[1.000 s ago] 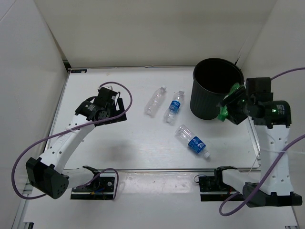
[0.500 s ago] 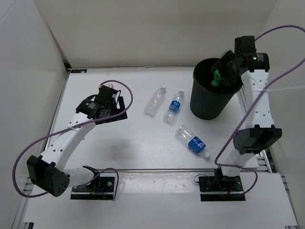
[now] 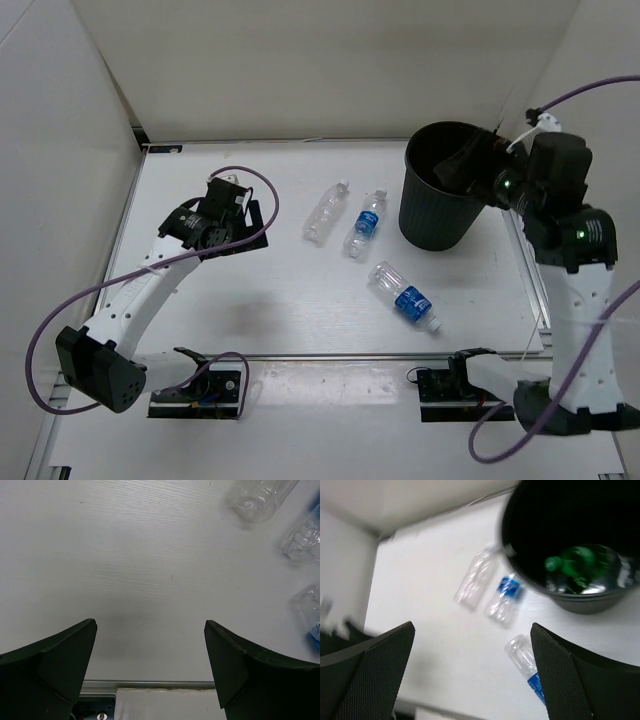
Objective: Put the plastic bottles in the bin
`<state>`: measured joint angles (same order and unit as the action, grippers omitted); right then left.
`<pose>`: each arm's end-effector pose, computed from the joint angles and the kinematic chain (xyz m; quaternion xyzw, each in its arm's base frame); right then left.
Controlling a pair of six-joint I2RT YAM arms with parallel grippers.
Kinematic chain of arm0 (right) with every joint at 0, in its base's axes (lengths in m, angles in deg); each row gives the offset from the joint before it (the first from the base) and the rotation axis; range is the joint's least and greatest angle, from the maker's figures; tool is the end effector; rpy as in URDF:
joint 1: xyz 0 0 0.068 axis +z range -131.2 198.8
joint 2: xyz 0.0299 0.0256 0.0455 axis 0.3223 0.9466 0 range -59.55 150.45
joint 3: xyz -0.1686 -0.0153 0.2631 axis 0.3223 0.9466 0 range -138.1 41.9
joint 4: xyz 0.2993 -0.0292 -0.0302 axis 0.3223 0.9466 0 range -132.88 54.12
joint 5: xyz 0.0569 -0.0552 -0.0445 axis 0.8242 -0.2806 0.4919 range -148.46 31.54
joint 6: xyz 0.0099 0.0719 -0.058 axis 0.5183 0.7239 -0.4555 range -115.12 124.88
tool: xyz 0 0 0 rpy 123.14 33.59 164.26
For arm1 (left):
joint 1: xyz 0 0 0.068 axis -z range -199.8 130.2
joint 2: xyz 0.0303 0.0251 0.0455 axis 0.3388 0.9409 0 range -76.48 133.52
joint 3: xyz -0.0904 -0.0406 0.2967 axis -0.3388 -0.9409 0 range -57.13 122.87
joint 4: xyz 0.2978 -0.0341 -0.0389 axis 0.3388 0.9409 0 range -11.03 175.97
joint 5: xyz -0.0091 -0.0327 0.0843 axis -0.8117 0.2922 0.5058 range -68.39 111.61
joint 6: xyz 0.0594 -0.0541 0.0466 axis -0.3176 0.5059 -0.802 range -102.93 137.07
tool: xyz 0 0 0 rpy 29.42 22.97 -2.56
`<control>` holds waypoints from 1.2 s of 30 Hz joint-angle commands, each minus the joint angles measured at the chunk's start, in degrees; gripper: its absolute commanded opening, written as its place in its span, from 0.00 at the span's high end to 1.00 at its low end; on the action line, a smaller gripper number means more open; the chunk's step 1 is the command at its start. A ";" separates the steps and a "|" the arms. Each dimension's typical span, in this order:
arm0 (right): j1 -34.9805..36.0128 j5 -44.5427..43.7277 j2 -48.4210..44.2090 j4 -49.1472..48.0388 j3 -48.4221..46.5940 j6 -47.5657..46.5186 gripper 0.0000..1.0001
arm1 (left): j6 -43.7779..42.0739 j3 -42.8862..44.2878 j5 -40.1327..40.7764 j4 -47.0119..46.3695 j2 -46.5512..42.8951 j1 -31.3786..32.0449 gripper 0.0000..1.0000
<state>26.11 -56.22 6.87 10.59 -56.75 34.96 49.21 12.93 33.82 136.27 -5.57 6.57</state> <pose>0.2540 0.0358 0.5405 0.1521 0.8111 0.1962 0.5296 0.2690 -0.1136 0.3253 -0.0772 0.9535 -0.0442 0.2880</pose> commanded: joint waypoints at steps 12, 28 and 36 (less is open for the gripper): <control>35.13 -11.54 0.28 -8.56 34.29 -19.27 0.00 | -0.06 -1.42 -2.01 -3.25 -0.51 -0.18 0.00; 37.43 -29.24 20.59 -13.57 41.61 -16.90 0.00 | 3.98 -5.73 -2.54 -2.19 -2.27 -0.18 0.00; 36.28 -18.76 23.94 -14.71 43.72 -14.97 0.51 | 3.98 -3.36 -1.40 -1.05 -1.66 -0.18 0.00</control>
<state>62.66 -79.63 30.41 -2.55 -14.02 18.33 52.77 7.38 31.61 134.67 -5.87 6.57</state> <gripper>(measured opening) 0.562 1.000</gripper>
